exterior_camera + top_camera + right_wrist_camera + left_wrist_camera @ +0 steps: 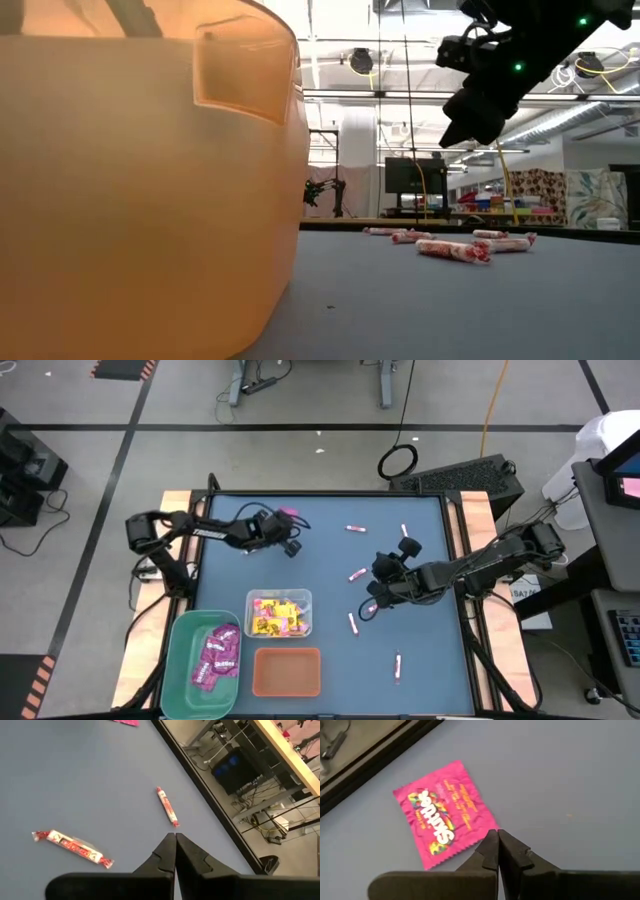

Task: Sort candy
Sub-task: Put the purple candy into the green bin

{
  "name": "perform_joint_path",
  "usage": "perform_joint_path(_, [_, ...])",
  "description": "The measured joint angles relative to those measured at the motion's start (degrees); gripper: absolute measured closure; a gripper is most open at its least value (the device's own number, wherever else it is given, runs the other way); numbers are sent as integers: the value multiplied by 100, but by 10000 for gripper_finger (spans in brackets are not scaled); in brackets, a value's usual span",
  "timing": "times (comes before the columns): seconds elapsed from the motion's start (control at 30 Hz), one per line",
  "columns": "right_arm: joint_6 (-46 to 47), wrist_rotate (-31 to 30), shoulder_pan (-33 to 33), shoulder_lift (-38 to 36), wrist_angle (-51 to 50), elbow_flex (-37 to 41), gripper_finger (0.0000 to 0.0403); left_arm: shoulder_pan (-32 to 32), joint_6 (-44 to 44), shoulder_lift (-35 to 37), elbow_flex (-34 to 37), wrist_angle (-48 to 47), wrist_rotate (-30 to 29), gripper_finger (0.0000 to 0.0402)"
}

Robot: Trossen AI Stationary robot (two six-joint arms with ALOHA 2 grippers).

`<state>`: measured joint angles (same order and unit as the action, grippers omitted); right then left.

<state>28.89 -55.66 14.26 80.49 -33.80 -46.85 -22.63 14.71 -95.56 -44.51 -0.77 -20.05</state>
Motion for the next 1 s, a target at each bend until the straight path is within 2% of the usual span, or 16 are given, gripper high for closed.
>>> perform_joint_path(0.37, [-3, 10, 10, 2, 98, 0, 403, -221, 151, -485, 1, 40, 95, 399])
perform_joint_path(0.63, [-3, 49, 11, 2, 236, 0, 403, 9, 149, -233, -11, -247, 531, 399])
perform_joint_path(0.7, [-3, 48, 11, 2, 242, 0, 403, 81, 143, -9, -42, -222, 411, 399])
perform_joint_path(0.83, [10, 44, 11, 4, 260, 0, 403, 44, -40, 187, -70, 1, -292, 399])
perform_joint_path(1.0, [-1, 20, 11, 7, 280, 0, 403, -227, -52, 35, -44, -27, -357, 399])
